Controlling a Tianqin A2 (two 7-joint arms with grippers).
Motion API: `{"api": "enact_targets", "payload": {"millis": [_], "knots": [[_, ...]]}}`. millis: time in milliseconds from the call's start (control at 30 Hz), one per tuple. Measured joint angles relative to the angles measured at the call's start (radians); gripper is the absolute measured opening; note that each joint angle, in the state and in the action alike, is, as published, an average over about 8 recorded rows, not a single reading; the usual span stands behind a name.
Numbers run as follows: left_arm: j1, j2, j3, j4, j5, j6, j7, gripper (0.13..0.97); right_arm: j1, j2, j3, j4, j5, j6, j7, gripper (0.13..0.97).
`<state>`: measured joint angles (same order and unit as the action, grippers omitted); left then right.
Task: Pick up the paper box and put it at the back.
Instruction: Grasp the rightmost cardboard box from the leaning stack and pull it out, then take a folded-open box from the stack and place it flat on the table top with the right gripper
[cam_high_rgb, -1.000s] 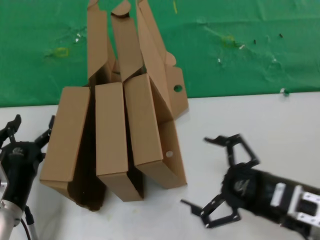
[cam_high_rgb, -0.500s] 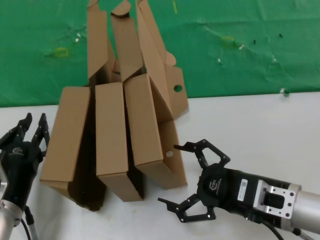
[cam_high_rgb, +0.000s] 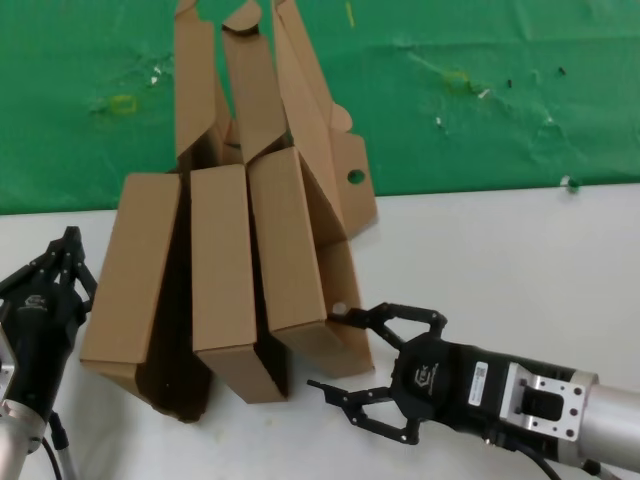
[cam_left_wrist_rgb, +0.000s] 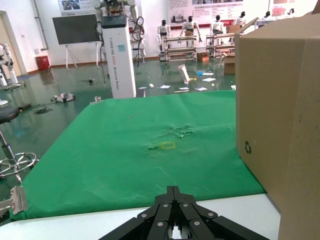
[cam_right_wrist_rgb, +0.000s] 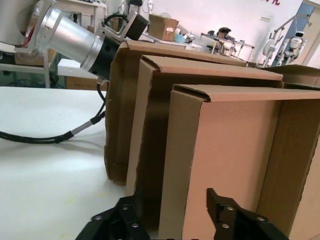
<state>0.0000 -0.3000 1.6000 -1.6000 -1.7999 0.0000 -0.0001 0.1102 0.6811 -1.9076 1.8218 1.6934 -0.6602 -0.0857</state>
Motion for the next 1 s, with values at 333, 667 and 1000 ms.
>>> {"api": "enact_targets", "payload": {"millis": [333,667,1000], "knots": [[0.000,0.000,0.000,0.000,0.000,0.000,0.000,0.143,-0.012,0.011,0.002,0.011,-0.005,-0.005,0.009,0.390],[0.000,0.000,0.000,0.000,0.000,0.000,0.000,0.143,-0.020,0.020,0.017,0.031,-0.001,-0.001,0.014,0.227],[0.000,0.000,0.000,0.000,0.000,0.000,0.000,0.143,-0.060,0.062,0.088,0.077,0.018,0.027,0.014,0.174]]}}
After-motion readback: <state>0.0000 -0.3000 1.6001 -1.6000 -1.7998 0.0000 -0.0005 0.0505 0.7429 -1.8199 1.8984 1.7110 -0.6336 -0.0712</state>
